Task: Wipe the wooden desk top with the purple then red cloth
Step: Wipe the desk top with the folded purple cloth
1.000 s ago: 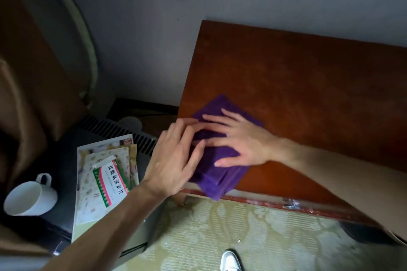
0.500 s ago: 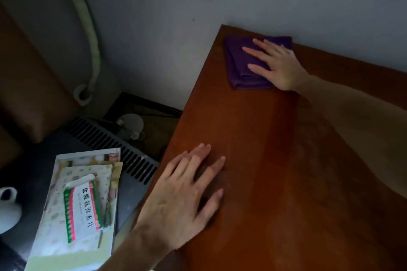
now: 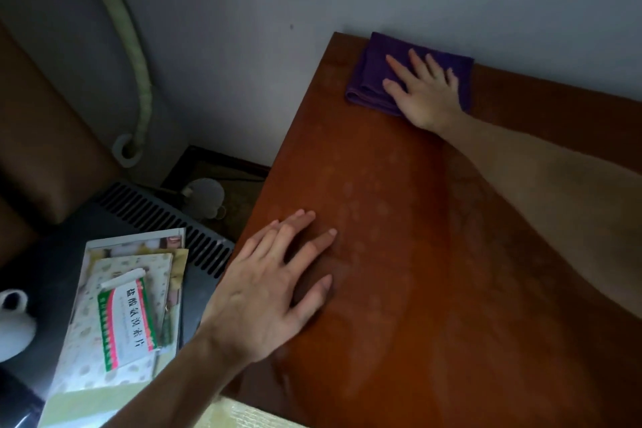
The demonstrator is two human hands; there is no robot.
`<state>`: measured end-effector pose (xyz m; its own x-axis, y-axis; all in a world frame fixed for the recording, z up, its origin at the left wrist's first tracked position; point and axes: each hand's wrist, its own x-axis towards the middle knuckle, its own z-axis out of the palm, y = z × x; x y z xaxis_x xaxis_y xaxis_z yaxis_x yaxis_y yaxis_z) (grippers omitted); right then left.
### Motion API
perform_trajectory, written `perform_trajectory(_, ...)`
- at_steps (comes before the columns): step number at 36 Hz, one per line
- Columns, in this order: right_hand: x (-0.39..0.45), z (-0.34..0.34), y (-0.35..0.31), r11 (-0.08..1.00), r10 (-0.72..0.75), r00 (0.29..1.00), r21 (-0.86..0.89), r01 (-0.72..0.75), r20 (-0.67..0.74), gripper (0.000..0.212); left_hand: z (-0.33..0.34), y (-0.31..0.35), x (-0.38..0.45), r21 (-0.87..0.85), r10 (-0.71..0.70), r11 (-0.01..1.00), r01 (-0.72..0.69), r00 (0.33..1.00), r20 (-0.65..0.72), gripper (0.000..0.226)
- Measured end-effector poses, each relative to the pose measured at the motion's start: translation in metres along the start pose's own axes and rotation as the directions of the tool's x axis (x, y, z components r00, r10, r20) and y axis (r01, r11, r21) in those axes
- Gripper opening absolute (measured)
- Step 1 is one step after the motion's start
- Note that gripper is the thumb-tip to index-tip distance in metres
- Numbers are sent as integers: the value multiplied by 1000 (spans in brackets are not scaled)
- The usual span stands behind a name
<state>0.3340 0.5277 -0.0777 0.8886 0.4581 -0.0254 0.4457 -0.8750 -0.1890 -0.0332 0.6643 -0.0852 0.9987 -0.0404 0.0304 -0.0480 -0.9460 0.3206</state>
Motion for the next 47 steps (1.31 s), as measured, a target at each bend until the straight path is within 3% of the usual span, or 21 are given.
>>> perform_trajectory(6, -89, 15, -14, 997, 68, 996, -20, -69, -62, 59, 4, 1, 0, 17, -22, 1000, 23, 998, -60, 66)
perform_trajectory(12, -239, 26, -33, 998, 3, 997, -55, -8, -83, 69, 6, 3, -3, 11, -13, 1000, 14, 997, -78, 65)
perform_trajectory(17, -367, 33, -49, 993, -96, 990, -72, 89, -100, 63, 6, 2, -5, 15, 14, 1000, -13, 994, -106, 64)
perform_trajectory(22, -432, 35, -49, 986, -151, 987, -77, 147, -48, 63, 4, 5, -14, 35, 44, 999, -41, 995, -86, 62)
perform_trajectory(28, -404, 16, -8, 912, -397, 916, -86, 401, 62, 66, -2, 5, -11, 60, 66, 996, -66, 998, -5, 65)
perform_trajectory(34, -335, -1, 35, 818, -552, 821, -96, 567, 145, 66, 6, 36, 5, -61, 71, 995, -76, 995, -73, 67)
perform_trajectory(40, -240, -12, 78, 842, -507, 853, -140, 521, 126, 64, 18, 63, 31, -65, 156, 985, -158, 987, -26, 70)
perform_trajectory(47, -127, -19, 114, 940, -310, 950, -136, 312, 36, 68, 29, 69, 47, 8, 181, 983, -181, 982, 52, 65)
